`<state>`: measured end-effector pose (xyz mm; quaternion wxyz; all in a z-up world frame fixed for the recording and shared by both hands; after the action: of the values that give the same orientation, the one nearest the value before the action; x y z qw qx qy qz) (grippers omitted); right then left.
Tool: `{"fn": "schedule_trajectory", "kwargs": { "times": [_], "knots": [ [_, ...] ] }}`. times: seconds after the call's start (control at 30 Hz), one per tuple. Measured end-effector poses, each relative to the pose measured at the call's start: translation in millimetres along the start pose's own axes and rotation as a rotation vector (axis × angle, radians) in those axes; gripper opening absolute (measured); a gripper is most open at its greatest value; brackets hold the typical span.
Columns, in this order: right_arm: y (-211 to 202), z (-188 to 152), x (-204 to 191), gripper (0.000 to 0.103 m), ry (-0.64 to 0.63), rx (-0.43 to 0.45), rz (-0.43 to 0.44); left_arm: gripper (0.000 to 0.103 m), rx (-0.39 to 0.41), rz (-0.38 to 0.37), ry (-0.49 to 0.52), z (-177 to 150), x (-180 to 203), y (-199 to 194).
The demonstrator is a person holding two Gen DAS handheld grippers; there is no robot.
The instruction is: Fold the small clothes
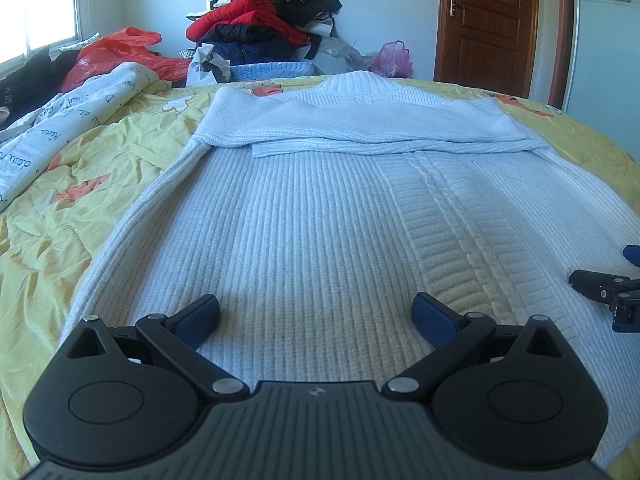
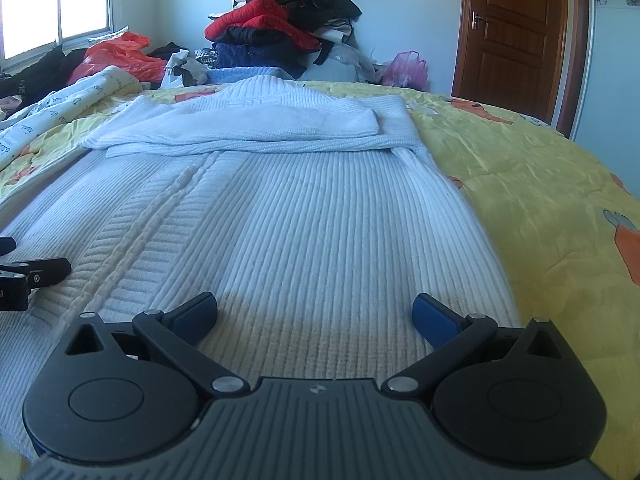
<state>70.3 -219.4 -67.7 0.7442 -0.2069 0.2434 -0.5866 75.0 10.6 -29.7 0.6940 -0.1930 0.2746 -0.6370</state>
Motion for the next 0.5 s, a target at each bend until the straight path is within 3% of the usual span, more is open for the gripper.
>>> {"fn": "schedule_trajectory", "kwargs": {
  "times": [0.5],
  "knots": [
    [-14.8,-11.7,-3.2,0.101,-0.003,-0.002,0.005,0.103,-0.005,0.022,-0.016,-19.1,-1.9,-24.2]
  ]
}}
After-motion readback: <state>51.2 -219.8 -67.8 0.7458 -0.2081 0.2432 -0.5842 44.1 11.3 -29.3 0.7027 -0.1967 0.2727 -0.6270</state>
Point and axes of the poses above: each gripper's, at about its wrist camera, not at the fingertips, and y roughly the way its jaws point, x to its right, z to its top, the point moved 6 cm from there along y, roughly the way its jaws point, and after that the axes turned 10 degrees about z, right-handed, at the moved point
